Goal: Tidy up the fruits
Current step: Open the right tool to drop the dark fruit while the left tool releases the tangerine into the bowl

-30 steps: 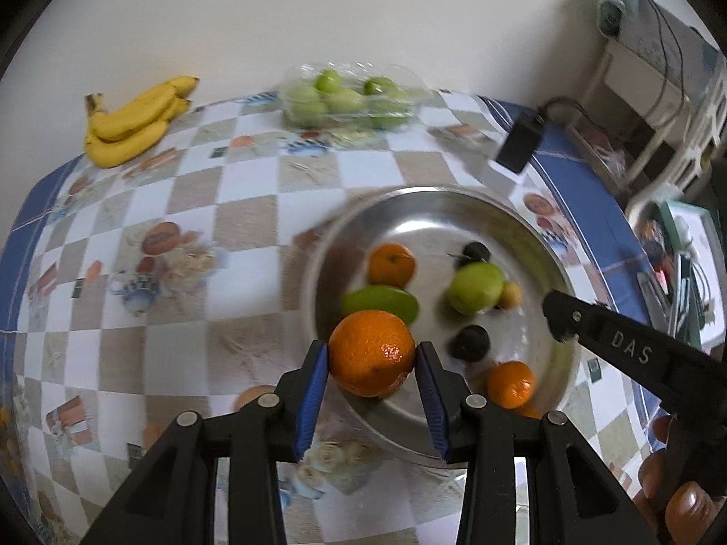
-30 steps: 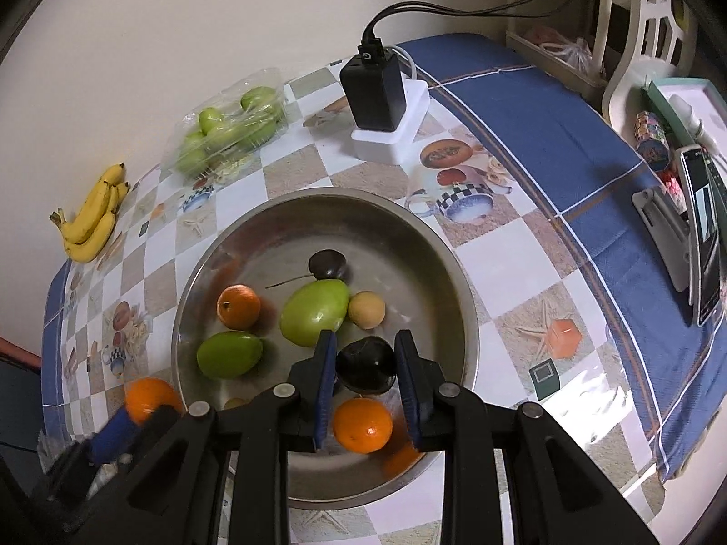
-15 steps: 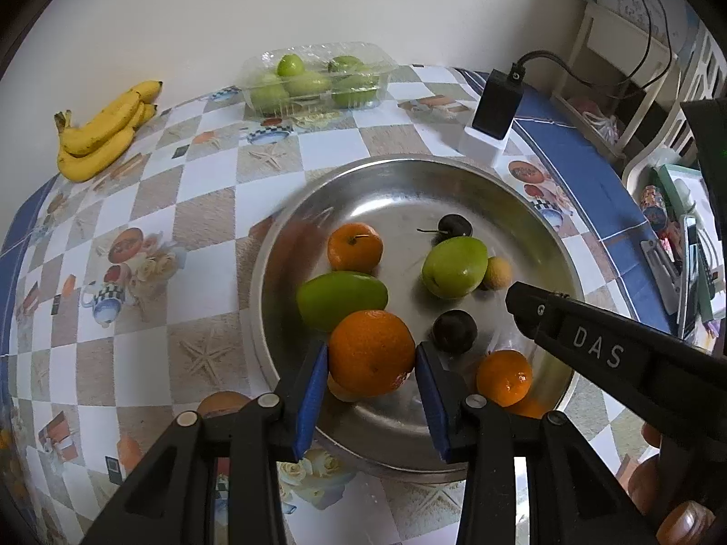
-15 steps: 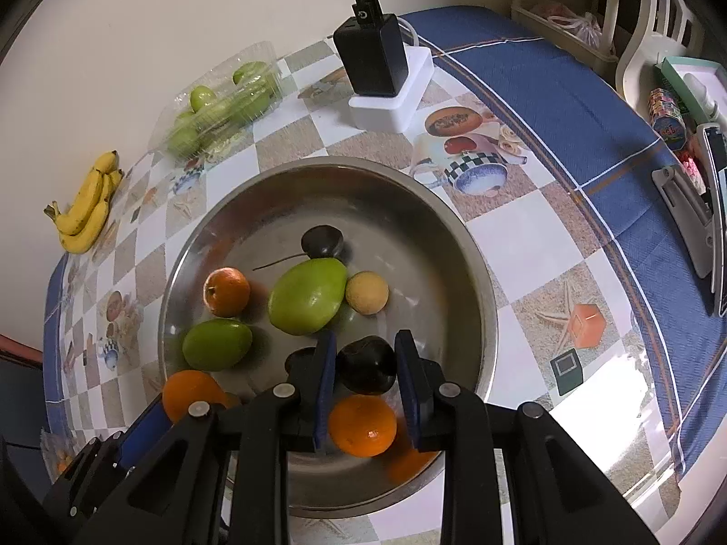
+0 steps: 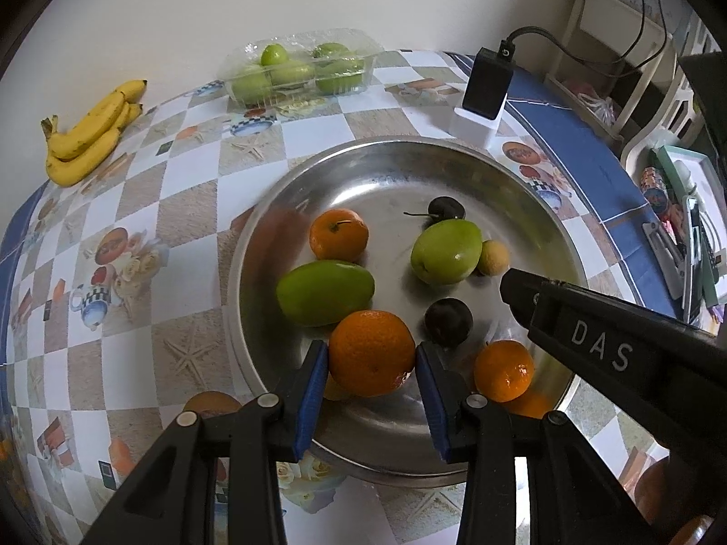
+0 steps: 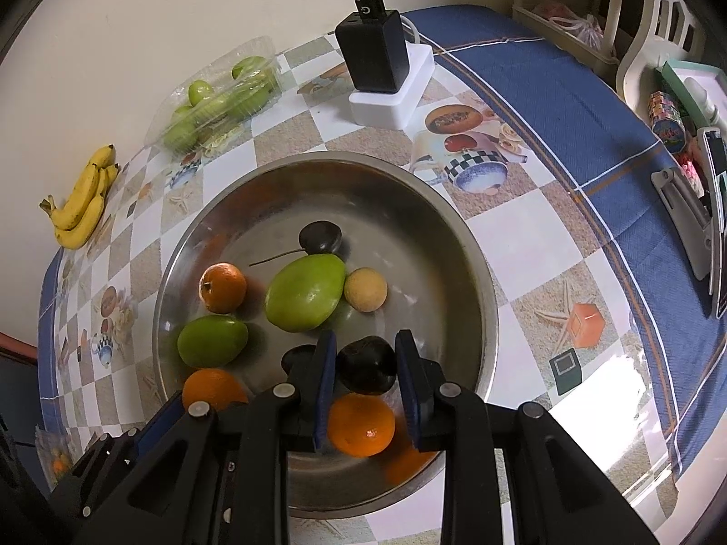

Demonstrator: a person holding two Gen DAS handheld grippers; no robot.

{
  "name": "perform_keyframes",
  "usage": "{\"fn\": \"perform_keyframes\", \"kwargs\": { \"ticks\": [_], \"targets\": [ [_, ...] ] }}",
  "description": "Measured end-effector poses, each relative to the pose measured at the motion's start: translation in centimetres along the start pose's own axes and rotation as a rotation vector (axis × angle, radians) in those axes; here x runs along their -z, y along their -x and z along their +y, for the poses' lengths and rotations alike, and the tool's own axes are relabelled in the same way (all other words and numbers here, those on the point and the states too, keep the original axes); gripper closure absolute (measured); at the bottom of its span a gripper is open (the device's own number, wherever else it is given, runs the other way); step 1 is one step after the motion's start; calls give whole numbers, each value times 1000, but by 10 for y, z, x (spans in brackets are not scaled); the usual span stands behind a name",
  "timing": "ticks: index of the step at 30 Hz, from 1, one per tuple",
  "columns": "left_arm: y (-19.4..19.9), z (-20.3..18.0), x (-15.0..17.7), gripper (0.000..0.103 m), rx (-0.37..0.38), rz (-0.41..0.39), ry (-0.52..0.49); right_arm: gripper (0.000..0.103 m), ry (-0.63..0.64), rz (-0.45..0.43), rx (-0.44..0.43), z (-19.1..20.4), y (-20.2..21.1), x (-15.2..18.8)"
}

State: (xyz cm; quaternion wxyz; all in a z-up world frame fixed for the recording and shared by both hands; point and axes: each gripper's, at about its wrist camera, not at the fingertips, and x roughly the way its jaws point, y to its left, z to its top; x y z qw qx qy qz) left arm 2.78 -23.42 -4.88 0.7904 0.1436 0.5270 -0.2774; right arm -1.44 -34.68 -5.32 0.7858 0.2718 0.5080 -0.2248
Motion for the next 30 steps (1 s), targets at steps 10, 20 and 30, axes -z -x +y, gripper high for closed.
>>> {"fn": "perform_keyframes", "kwargs": {
  "ticks": [10, 20, 30],
  "targets": [
    [-3, -1, 1, 59, 10, 18, 2, 61, -21, 7, 3, -4, 0, 0],
    [12, 4, -4, 50, 18, -20, 19, 61, -18, -30, 0, -3, 11, -4],
    [16, 55, -4, 50, -52, -12, 207, 61, 1, -17, 6, 2, 10, -1]
  ]
}}
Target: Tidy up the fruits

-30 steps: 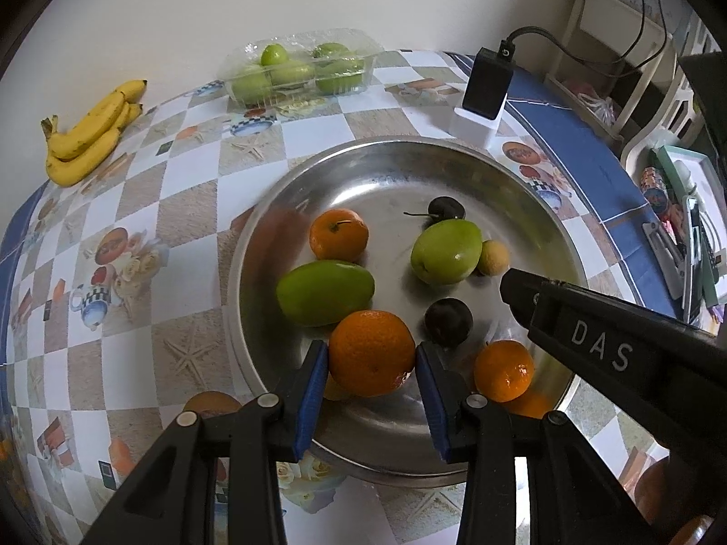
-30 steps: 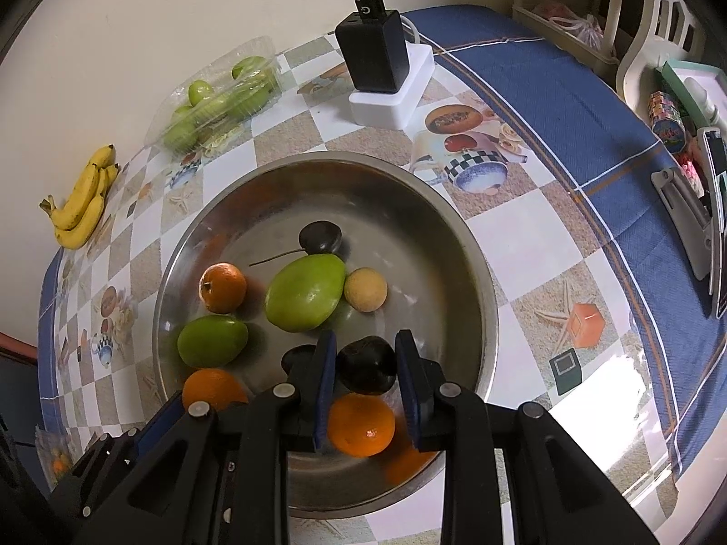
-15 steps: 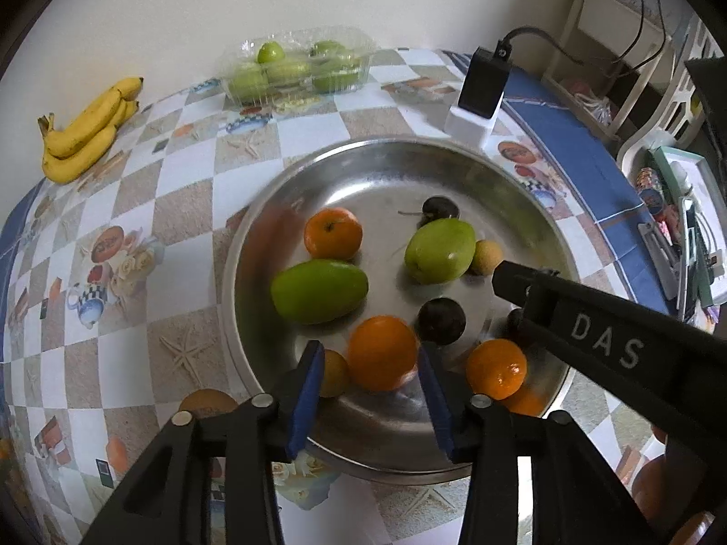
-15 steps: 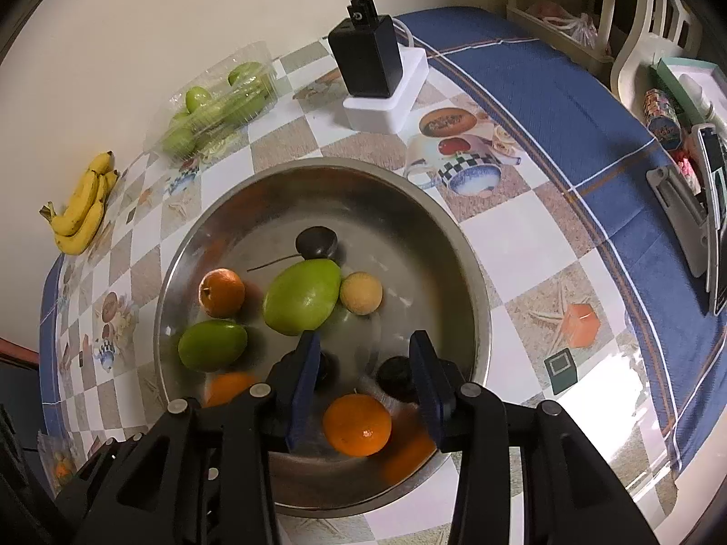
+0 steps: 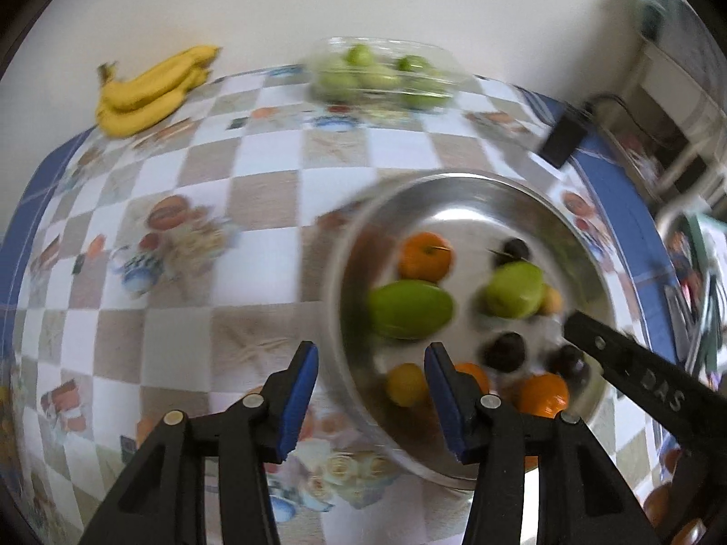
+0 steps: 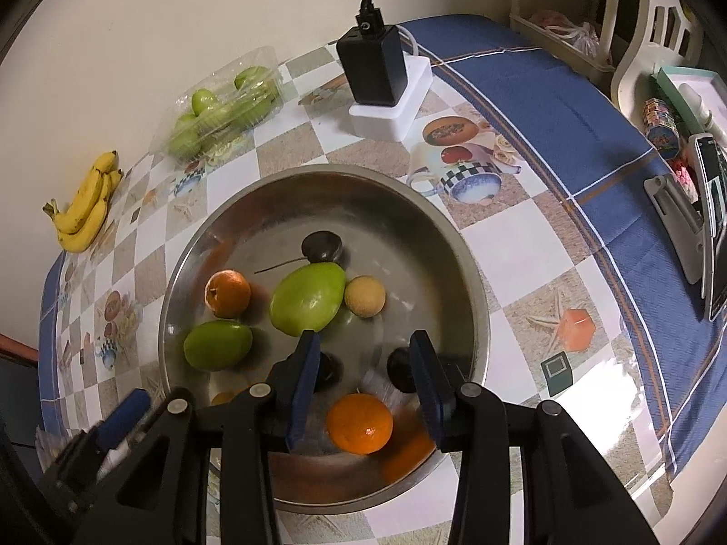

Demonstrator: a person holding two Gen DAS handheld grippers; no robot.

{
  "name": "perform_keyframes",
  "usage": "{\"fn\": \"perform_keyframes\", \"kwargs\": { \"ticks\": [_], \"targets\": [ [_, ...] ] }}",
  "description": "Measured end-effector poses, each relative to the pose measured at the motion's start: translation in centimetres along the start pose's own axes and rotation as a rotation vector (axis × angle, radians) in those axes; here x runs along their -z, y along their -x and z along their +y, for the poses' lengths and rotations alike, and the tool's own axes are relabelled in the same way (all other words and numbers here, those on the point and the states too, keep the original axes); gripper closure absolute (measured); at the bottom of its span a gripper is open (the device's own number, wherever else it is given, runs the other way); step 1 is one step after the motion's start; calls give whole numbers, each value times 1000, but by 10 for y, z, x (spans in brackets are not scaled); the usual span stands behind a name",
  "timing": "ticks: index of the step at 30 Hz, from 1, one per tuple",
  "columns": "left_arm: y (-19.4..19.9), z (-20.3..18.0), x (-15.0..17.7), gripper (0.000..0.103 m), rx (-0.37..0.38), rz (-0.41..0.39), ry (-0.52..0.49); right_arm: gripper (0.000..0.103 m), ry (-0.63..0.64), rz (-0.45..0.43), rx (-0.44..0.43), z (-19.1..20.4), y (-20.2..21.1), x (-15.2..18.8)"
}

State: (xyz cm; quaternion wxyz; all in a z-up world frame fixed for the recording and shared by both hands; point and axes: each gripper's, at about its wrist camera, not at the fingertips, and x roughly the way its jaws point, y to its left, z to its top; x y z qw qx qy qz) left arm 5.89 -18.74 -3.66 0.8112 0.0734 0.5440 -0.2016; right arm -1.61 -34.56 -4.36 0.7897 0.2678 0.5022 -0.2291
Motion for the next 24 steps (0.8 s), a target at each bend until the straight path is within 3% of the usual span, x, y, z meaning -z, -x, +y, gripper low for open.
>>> {"fn": "perform_keyframes", "kwargs": {
  "ticks": [4, 13, 16, 20, 24],
  "targets": [
    [1, 24, -3, 43, -52, -2, 79, 61, 21, 3, -9, 7, 0, 2],
    [-4, 55, -5, 34, -89, 15, 173, 56, 107, 10, -4, 33, -1, 8],
    [-4, 59, -5, 28, -96, 18, 184, 45, 126, 7, 0, 37, -1, 9],
    [-7, 64, -4, 11, -133, 20, 193, 34, 141, 1, 12, 40, -2, 9],
    [-9, 71, -4, 6, -156, 23, 202, 21, 153, -5, 28, 41, -2, 8]
  ]
}}
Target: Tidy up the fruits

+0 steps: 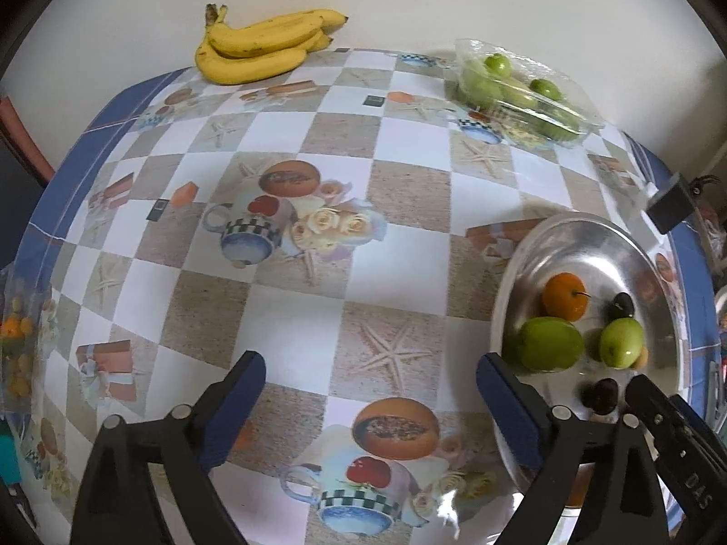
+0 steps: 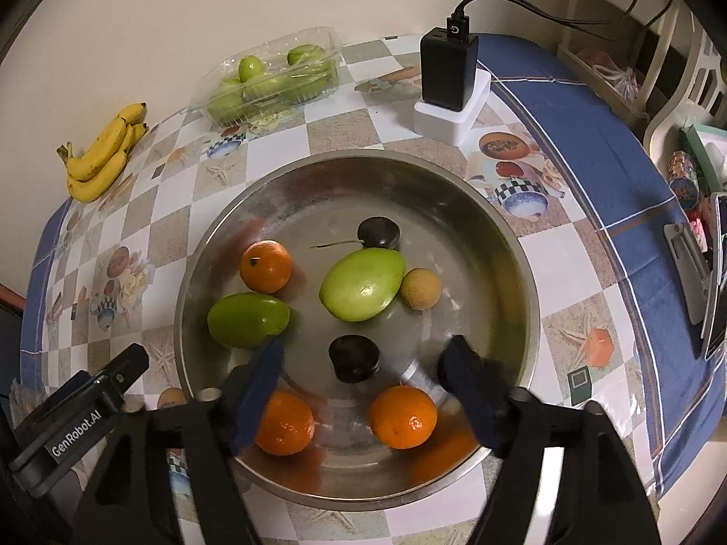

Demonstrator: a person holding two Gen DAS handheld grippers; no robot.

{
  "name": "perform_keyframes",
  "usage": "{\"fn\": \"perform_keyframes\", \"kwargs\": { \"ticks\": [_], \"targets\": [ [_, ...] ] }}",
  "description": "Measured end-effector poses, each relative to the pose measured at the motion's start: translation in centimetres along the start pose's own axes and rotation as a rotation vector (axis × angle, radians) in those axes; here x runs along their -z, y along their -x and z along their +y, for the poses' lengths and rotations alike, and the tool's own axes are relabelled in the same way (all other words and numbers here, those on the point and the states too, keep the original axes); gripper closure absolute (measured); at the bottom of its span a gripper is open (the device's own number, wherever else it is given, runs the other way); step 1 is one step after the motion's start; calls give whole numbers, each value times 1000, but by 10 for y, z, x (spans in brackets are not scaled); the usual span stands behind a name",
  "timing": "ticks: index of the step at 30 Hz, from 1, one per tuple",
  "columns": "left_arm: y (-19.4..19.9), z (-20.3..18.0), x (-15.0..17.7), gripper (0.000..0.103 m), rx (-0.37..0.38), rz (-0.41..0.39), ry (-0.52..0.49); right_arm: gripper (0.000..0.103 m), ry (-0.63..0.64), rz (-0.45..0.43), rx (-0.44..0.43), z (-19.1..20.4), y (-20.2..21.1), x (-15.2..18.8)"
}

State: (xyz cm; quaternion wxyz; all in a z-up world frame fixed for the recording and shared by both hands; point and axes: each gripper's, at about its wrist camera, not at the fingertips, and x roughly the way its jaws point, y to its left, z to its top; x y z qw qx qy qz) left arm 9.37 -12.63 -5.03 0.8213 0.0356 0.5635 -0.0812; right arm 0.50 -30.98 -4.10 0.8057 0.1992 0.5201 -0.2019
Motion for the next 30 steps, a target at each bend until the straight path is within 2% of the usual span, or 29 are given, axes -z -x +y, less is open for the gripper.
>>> {"fn": "perform_keyframes", "kwargs": {
  "ticks": [2, 10, 13, 16, 22, 30],
  "targets": [
    [-1, 2, 0, 2, -7, 0, 2, 21, 2, -2, -1, 1, 0, 0],
    [-6, 8, -1, 0, -34, 4, 0, 19, 15, -2, 7, 3, -3, 0],
    [-7, 10, -1, 0, -42, 2, -1, 7, 24, -13, 7, 4, -3, 0],
    [-7, 9, -2, 0, -60, -5, -12, 0, 27, -24, 6, 6, -2, 1],
    [-9, 10, -3, 0, -108, -25, -31, 0, 18, -27, -5, 6, -2, 1],
    [-5, 12, -1, 0, -212, -73, -38, 0, 24, -25, -10, 9, -3, 2]
  ]
}}
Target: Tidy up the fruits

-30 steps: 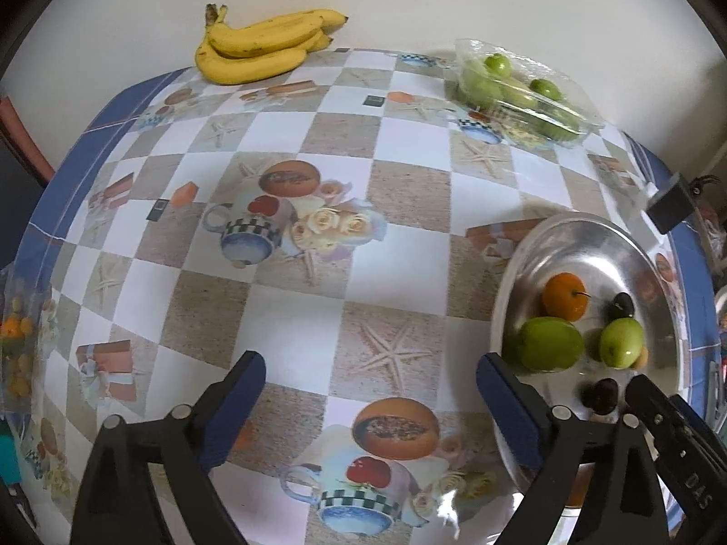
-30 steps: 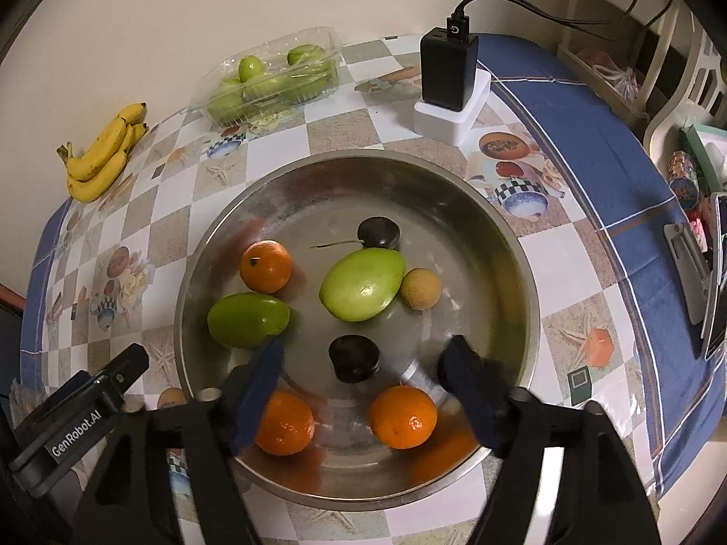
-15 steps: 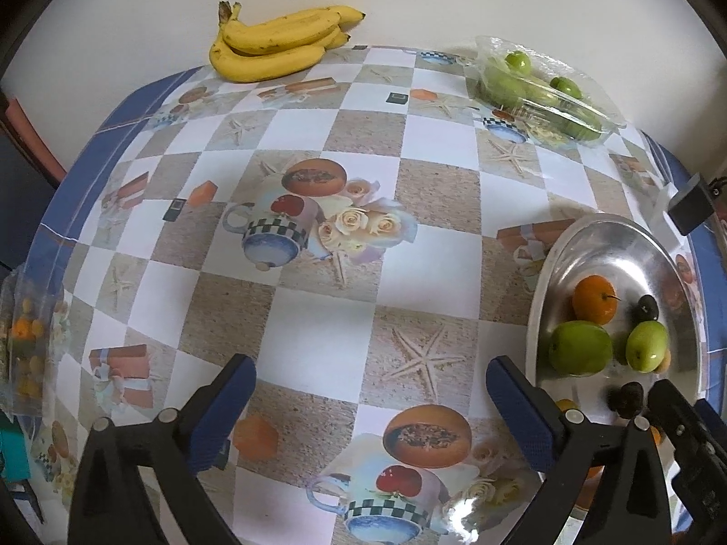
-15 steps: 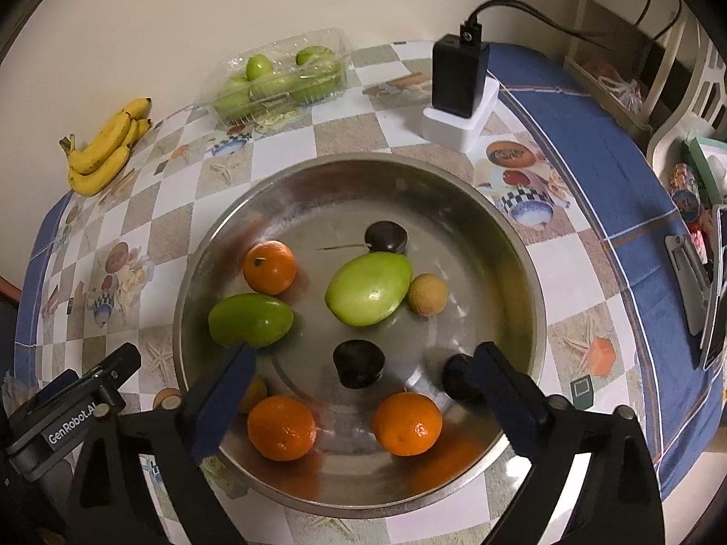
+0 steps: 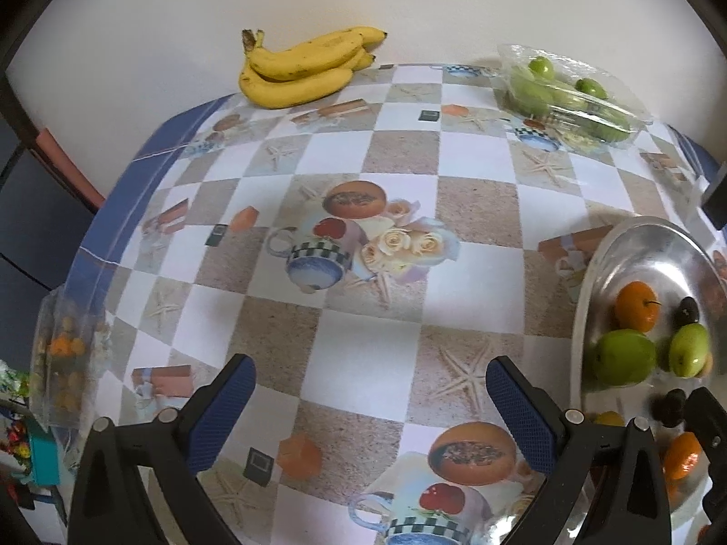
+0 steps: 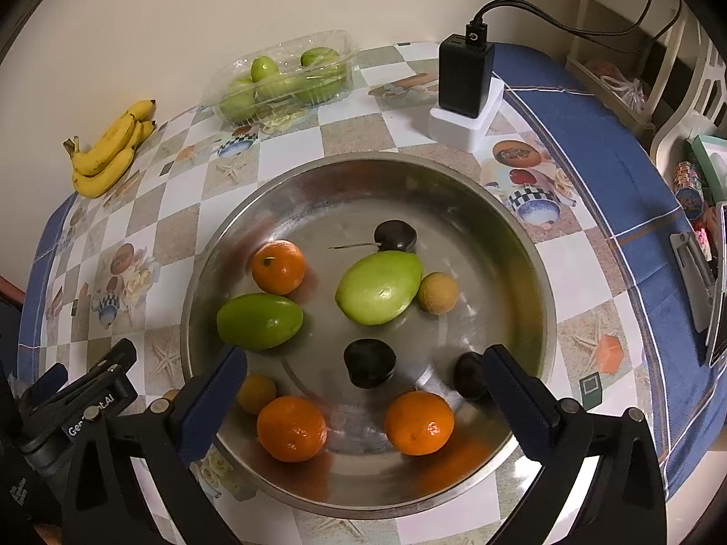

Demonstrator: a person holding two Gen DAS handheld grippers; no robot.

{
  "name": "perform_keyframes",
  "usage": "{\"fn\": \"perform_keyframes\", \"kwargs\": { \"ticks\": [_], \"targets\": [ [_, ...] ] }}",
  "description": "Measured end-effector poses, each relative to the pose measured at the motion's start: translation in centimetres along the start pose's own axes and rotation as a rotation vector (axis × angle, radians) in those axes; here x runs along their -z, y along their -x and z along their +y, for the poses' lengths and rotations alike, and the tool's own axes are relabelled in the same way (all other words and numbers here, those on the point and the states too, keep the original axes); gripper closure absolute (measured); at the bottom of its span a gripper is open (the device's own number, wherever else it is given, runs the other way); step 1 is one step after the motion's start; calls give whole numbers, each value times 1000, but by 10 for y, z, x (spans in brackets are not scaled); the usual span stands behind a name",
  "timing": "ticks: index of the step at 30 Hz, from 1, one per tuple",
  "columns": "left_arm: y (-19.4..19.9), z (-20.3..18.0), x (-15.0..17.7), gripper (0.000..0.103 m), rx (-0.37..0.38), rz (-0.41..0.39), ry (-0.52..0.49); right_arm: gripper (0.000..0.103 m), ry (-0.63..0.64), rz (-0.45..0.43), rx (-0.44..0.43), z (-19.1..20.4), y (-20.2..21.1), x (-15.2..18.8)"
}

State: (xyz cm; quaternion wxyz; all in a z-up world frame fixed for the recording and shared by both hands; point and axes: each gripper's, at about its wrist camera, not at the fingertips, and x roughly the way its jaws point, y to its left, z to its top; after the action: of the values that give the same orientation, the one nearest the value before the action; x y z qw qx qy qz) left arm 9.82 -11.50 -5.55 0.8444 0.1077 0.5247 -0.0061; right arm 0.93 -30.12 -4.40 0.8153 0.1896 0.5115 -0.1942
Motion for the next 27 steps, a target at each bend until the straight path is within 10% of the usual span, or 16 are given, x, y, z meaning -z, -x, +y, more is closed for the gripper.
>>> {"fn": "perform_keyframes", "kwargs": {
  "ticks": [27],
  "targets": [
    [57, 68, 66, 0, -52, -7, 0, 0, 36, -7, -28, 28, 49, 75]
  ]
}}
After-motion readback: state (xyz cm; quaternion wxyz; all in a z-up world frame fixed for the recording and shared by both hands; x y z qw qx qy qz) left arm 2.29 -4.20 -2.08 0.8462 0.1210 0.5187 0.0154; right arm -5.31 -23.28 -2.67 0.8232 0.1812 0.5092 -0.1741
